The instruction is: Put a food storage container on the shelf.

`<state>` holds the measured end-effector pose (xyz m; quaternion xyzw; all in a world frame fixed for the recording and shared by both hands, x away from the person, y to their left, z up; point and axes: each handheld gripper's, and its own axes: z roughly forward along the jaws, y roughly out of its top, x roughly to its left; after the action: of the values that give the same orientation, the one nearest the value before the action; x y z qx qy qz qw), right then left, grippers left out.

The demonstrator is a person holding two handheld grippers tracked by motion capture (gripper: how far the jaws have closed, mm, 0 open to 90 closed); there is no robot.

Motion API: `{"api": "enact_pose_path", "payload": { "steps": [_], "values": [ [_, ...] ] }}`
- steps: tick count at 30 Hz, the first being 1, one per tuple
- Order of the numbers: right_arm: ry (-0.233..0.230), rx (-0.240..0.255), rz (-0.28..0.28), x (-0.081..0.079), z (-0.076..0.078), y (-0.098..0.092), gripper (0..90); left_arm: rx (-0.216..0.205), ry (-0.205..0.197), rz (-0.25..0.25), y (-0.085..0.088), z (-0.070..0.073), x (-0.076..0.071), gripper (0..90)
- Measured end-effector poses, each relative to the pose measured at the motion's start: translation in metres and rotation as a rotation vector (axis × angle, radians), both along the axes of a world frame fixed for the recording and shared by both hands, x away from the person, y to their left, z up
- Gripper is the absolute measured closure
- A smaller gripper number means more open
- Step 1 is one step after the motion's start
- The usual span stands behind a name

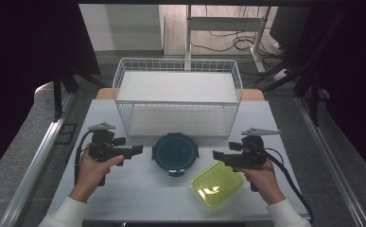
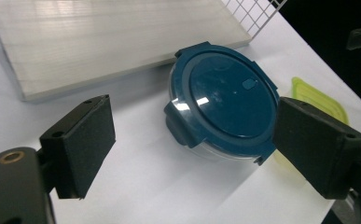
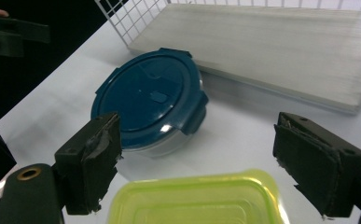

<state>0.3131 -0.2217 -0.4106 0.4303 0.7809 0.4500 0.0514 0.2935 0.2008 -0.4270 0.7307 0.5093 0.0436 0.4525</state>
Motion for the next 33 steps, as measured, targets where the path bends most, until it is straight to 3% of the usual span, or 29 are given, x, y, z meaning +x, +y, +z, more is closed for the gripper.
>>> {"api": "enact_pose_path", "payload": {
  "steps": [3,8,15,22,33],
  "values": [
    [0.012,0.009,0.015,0.002,0.002,0.010,14.6,-0.005,0.003,-0.008,-0.002,-0.001,0.002,10.7],
    [0.018,-0.016,0.024,0.002,0.005,0.025,14.4,-0.011,0.000,-0.019,-0.005,0.001,0.005,8.7],
    [0.046,-0.033,0.029,0.011,-0.001,0.041,14.2,-0.024,0.034,-0.038,-0.014,-0.006,0.016,7.8],
    [0.128,-0.018,0.037,0.030,-0.018,0.054,14.2,-0.028,0.077,-0.052,-0.025,-0.018,0.026,7.1],
    [0.226,-0.050,0.024,0.058,-0.039,0.067,14.3,-0.042,0.152,-0.056,-0.034,-0.037,0.046,7.1]
  ]
}}
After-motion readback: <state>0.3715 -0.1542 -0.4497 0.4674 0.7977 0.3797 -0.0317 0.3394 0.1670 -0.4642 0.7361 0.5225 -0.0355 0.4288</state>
